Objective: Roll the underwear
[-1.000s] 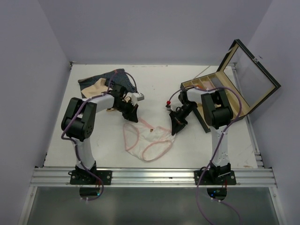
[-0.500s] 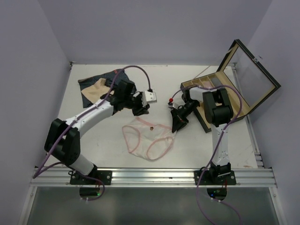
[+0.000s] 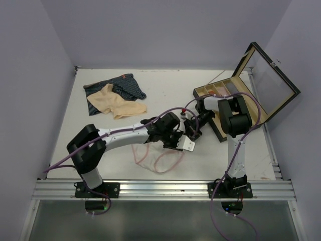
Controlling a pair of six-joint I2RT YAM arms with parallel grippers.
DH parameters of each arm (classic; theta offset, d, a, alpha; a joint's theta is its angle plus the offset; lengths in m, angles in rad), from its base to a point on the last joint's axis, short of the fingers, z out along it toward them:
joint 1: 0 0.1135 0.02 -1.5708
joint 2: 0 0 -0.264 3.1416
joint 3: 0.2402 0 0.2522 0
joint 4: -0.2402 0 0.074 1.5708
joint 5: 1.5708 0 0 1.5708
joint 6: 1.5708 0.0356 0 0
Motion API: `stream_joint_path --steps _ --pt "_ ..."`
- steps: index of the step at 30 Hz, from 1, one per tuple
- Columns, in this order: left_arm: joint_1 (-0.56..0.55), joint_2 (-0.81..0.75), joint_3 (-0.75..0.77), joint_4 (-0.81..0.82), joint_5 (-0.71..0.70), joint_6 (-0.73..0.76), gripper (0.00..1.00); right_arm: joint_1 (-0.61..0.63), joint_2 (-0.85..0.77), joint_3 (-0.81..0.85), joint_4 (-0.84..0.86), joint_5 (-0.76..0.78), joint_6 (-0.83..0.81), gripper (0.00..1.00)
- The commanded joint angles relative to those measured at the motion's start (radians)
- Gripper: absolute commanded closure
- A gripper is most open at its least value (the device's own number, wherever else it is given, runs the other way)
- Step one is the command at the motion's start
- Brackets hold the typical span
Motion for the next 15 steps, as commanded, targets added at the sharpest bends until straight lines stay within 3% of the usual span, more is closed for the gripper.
stream_joint_path --steps 1,15 --pt "-0.032 0.015 0.002 0.034 -0.031 0.050 0.64 0.005 -0.035 -0.035 0.019 0.042 0.078 1.00" --pt "-0.092 0.092 -0.022 0.100 -0.164 0.041 0.66 0.008 -0.055 -0.053 0.054 0.051 0.115 1.00"
